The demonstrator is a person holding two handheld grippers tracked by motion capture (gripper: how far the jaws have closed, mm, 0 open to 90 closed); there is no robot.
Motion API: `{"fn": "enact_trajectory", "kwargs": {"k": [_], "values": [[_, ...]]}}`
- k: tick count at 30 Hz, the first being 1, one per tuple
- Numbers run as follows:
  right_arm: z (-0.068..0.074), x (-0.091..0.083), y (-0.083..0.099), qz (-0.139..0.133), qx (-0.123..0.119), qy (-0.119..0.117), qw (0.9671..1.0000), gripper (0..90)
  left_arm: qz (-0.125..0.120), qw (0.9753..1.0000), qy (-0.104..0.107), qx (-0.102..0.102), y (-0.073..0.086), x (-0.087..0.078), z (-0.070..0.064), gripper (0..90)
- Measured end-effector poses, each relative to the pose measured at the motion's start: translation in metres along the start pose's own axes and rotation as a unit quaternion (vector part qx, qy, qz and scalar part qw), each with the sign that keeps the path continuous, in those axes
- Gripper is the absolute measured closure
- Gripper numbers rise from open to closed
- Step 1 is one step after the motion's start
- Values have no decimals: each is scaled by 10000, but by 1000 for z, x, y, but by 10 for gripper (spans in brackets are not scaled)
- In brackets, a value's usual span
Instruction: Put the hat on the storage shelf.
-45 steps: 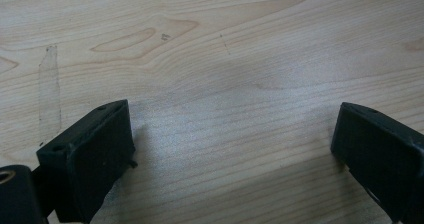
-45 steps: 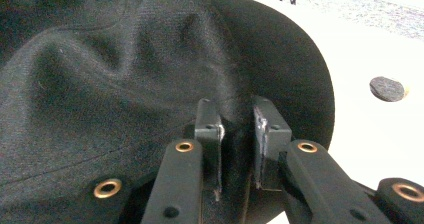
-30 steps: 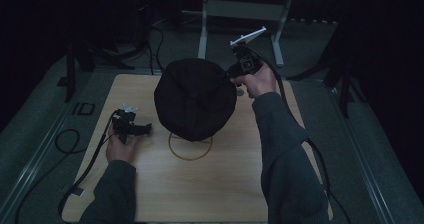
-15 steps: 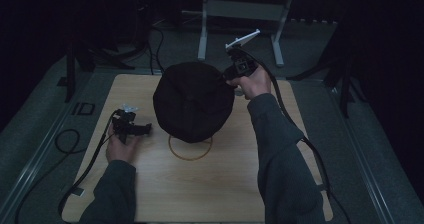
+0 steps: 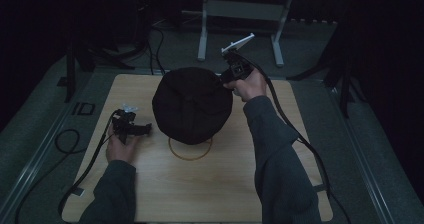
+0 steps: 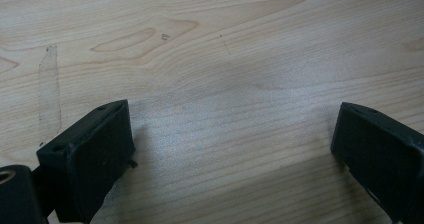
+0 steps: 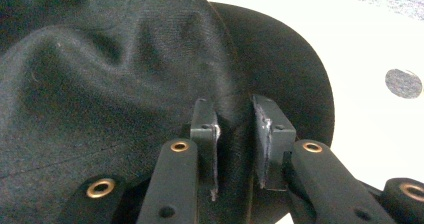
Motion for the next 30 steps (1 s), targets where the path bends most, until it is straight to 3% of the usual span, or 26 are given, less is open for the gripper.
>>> {"fn": "enact_trajectory", "kwargs": {"k": [7, 13, 16, 18, 30], "values": [[-4, 17, 8, 204, 47, -15, 9998, 752, -5, 10000, -3, -4, 0, 0, 0, 30], [-6, 18, 10, 223, 31, -39, 9997, 724, -9, 10000, -5, -5, 0, 0, 0, 30], [-6, 20, 12, 294, -71, 33, 9995, 676, -3, 10000, 1, -5, 0, 0, 0, 30], [-6, 24, 18, 403, -318, 178, 9985, 641, -12, 10000, -7, -7, 0, 0, 0, 30], [-16, 12, 25, 208, -332, 75, 9992, 628, -11, 10000, -7, -7, 0, 0, 0, 30]]}}
Point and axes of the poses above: each handheld gripper's, and its own axes: x roughly forward along the jaws, y roughly out of its underside, z roughly to its left, the point moved 7 cm from there along x, roughly forward along the jaws, and after that the axes turned 12 degrees about x, right-handed, at the moved point
